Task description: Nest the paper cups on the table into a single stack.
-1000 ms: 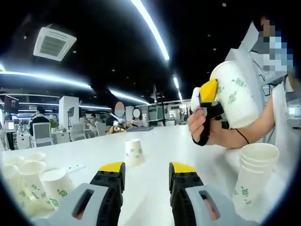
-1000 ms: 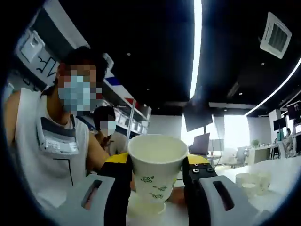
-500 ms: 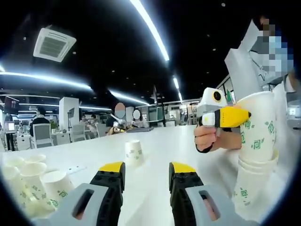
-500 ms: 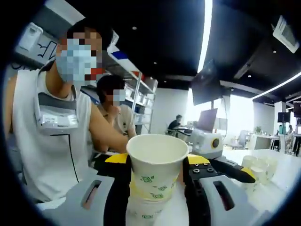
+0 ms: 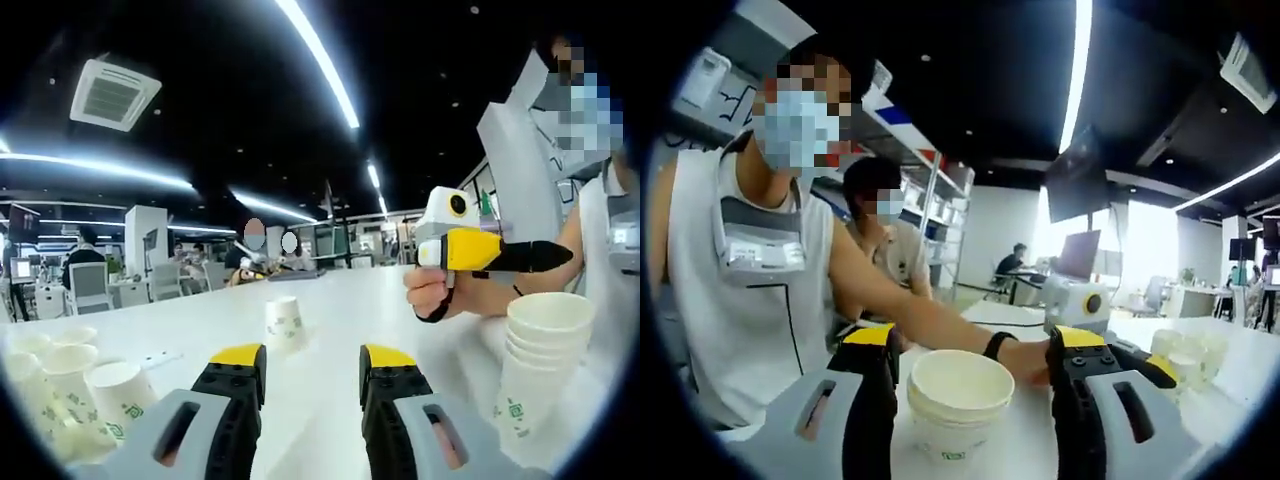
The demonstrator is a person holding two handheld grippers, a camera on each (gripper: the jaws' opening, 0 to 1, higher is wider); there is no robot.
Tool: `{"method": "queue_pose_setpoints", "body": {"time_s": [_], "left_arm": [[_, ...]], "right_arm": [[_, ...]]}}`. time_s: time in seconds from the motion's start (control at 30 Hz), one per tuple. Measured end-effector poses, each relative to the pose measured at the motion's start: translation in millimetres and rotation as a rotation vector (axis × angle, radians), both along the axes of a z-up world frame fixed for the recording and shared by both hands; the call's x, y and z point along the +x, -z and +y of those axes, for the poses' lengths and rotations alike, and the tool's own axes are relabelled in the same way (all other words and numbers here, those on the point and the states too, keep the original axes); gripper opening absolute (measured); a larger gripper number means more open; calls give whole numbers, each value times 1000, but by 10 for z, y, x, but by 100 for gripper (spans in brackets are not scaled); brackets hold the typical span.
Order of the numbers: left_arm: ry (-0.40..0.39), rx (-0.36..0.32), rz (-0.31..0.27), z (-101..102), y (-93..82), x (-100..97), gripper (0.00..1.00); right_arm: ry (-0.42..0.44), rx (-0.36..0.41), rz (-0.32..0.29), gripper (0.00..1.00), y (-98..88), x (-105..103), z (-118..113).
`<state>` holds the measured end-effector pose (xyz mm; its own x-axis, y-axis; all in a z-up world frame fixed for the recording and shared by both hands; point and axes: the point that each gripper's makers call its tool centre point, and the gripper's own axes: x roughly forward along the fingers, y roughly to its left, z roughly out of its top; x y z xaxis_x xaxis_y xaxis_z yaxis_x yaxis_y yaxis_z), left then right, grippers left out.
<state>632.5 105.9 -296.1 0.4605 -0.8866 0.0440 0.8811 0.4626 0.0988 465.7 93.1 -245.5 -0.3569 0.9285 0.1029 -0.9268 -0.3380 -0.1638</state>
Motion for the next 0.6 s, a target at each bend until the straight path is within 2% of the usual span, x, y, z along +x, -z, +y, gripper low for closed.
{"method": "queue_pose_setpoints", "body": {"time_s": [0.17,0.43,0.6], "left_arm": [[2,-3,0,15,-11,36,40],[5,-3,-2,2,-6,12,41],[-8,-7,-20,27,-21,15,46]], "right_arm": [[29,14,-3,59,-22,78,-31],[124,114,99,62,-199,395,-145],[218,165,133,61,-297,600,-236]]}}
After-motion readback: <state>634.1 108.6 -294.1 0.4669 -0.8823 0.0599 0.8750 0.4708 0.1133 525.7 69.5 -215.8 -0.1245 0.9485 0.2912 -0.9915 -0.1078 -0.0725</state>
